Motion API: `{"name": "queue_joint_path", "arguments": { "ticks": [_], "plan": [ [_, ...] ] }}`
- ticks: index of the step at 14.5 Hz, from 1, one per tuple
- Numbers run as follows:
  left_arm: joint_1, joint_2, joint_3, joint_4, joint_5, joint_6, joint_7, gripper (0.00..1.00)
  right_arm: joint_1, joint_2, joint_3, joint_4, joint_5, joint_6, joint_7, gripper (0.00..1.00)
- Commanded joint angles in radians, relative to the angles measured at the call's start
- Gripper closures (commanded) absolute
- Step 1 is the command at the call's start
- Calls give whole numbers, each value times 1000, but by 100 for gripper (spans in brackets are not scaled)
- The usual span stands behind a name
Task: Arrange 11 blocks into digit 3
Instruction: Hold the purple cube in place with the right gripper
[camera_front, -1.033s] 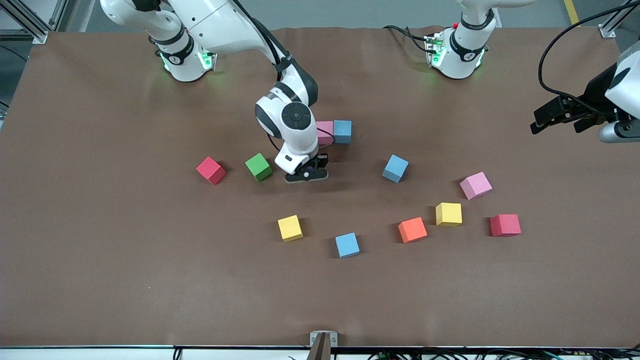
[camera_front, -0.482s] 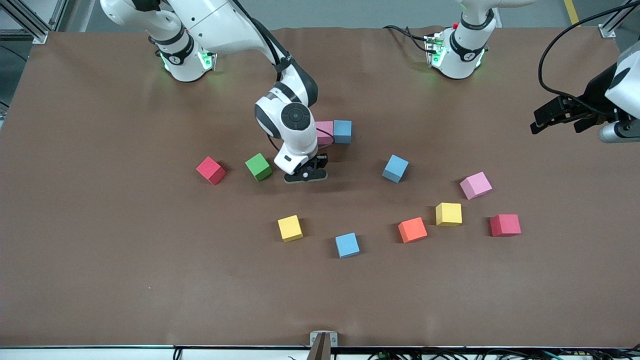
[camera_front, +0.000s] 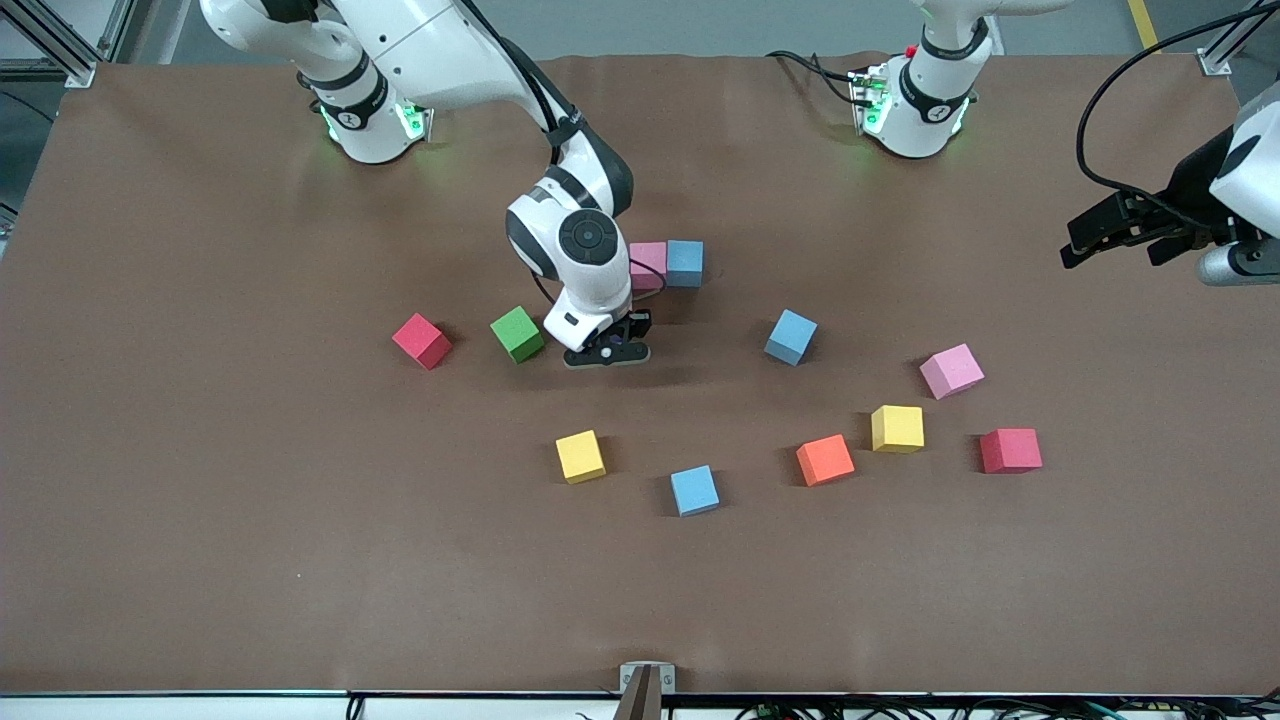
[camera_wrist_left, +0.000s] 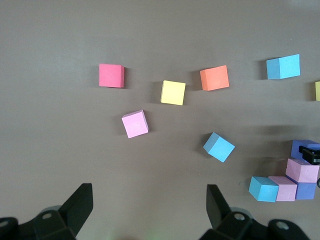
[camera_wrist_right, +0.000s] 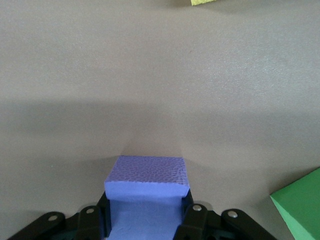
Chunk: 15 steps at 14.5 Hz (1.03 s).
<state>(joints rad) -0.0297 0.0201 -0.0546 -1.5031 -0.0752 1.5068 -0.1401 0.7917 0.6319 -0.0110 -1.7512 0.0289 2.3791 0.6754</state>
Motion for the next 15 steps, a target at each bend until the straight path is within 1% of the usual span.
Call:
{"name": "queue_joint_path", "arguments": {
  "ticks": [1,11,13,15],
  "plan": [
    [4,-3,-1,-2,-11,4,0,0,-9,-17,-1,-48,-1,-6,7,100],
    [1,-3,1,0,-5,4,5,0,1,-17,0,-47,0,-8,20,100],
    [-4,-3,-4,1,35,4,-3,0,1,-17,2,-47,0,-4,21,100],
    [-1,-3,-7,1,45,3,-7,0,6,-15,2,-45,2,-3,32,100]
  ]
}}
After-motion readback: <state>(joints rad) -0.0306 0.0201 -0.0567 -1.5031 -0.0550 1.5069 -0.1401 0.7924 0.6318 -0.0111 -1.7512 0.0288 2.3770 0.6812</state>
